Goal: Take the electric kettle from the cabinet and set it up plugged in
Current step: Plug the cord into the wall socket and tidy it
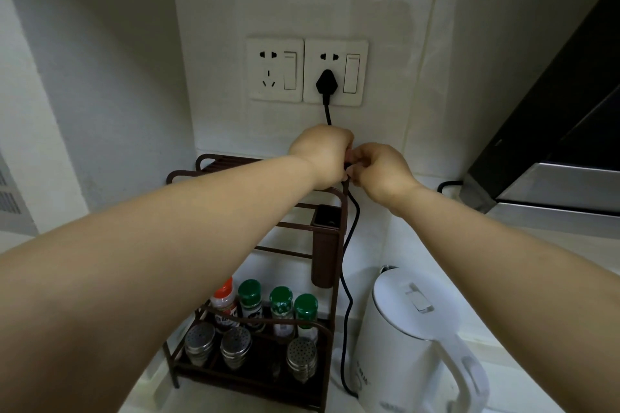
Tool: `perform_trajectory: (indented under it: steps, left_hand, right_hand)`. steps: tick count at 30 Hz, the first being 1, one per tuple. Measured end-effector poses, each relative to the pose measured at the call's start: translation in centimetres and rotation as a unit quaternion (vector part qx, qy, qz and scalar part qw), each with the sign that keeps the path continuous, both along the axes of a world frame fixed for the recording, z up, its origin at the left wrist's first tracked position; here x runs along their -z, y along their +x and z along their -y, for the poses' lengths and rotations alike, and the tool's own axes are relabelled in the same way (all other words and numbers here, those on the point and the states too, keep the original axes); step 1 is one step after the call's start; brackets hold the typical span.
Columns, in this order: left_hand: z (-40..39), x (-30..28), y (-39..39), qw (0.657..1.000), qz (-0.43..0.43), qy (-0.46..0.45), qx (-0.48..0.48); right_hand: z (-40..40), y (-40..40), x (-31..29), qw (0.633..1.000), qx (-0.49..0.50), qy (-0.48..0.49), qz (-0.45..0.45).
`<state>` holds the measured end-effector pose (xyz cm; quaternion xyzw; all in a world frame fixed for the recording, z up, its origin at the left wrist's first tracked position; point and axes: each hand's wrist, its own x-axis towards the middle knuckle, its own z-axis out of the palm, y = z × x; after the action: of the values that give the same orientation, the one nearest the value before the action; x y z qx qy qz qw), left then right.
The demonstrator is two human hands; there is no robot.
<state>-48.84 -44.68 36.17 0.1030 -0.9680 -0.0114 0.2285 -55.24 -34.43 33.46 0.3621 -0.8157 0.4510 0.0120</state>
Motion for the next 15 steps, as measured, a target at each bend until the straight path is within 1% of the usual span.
perform_trajectory:
  steps: [3, 6, 9, 12, 15]
  left_hand:
    - [-0.36, -0.1, -0.2, 0.999, 0.021, -0.035, -0.002]
    - [-0.34, -0.12, -0.34, 0.999, 0.031, -0.029, -0.006]
    - [-0.35, -0.08, -0.54, 0.999, 0.039, -0.001, -0.002]
    - [-0.44, -0.01, -0.42, 0.999, 0.03, 0.043, 0.009]
    - [-0.36, 0.17, -0.09, 0.995, 0.026, 0.089, 0.026]
  right_hand:
    - [-0.28, -0.08, -0.07, 0.999, -0.006, -0.031, 0.035]
    - [-0.35, -0.12, -0.06, 0.997, -0.012, -0.05, 0.06]
    - [-0.07, -0.25, -0.12, 0.995, -0.01, -0.067, 0.075]
    - [0.1, -0.44, 0.0, 0.989, -0.018, -0.083, 0.121]
    - [-0.11, -0.65, 0.15, 0.984, -0.03, -0.09, 0.148]
